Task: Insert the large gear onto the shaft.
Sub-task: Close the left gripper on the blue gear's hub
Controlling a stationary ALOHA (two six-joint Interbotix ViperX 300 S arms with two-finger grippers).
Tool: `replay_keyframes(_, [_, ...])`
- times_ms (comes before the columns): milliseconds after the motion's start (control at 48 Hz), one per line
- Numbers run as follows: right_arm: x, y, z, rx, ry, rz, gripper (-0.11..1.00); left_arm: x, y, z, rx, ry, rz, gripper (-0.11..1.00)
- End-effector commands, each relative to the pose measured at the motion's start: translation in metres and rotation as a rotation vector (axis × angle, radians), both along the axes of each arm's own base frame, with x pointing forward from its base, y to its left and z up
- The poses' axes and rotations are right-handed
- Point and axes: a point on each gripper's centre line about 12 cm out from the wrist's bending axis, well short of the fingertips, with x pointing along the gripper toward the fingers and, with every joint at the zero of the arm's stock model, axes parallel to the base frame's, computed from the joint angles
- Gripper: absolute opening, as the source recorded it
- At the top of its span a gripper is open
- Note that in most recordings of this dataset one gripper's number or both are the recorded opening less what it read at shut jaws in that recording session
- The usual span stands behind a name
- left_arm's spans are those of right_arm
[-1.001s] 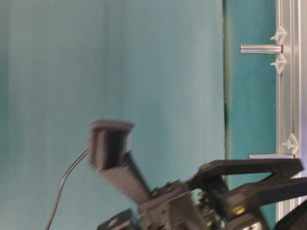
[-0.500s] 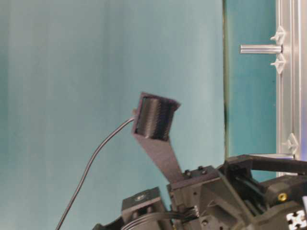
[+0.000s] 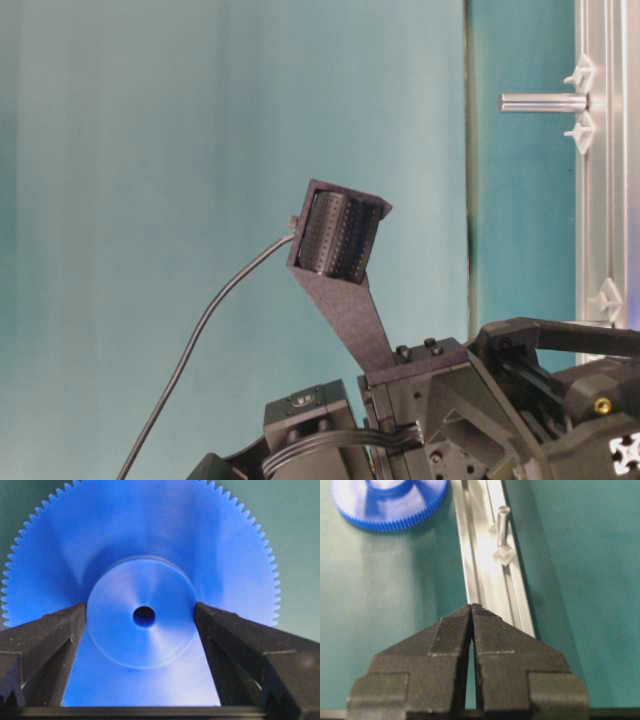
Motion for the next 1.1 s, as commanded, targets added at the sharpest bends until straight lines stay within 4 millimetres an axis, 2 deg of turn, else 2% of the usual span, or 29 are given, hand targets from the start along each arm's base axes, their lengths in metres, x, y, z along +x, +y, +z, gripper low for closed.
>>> replay_keyframes(0, [0.002, 0.0, 0.005, 0.005, -0.016, -0.005, 0.09, 0.003, -0.002, 0.005, -0.001, -0.015, -0.005, 0.91])
replay_keyframes(1084, [0.002, 0.0, 0.004, 0.01, -0.015, -0.007, 0.09, 0.002, -0.015, 0.008, 0.002, 0.009, -0.036, 0.91])
